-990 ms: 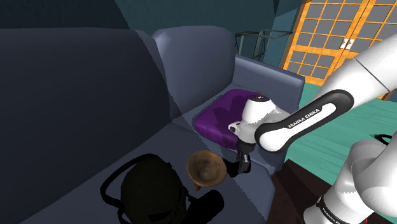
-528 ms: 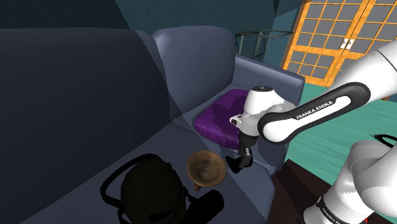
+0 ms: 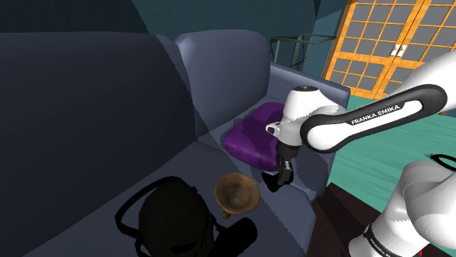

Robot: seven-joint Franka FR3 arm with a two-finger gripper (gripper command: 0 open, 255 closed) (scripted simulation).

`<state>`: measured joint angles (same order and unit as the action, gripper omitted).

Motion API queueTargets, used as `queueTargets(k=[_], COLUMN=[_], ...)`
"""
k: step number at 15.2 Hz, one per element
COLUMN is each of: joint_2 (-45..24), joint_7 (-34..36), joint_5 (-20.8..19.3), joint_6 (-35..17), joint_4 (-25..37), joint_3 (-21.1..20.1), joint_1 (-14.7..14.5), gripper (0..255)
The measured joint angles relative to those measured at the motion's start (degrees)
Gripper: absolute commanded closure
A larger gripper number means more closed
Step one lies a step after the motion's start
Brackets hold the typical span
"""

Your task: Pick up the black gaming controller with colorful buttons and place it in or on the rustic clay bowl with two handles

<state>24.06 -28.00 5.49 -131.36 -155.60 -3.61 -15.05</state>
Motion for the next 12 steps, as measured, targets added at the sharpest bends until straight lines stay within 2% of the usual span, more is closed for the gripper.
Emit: queueTargets(k=[12], joint_2=[5.6], joint_7=[0.6], joint_5=[-0.5], joint_6=[11.3], joint_4=[5.7], joint_3=[0.3], joint_1=[0.2], gripper=[255])
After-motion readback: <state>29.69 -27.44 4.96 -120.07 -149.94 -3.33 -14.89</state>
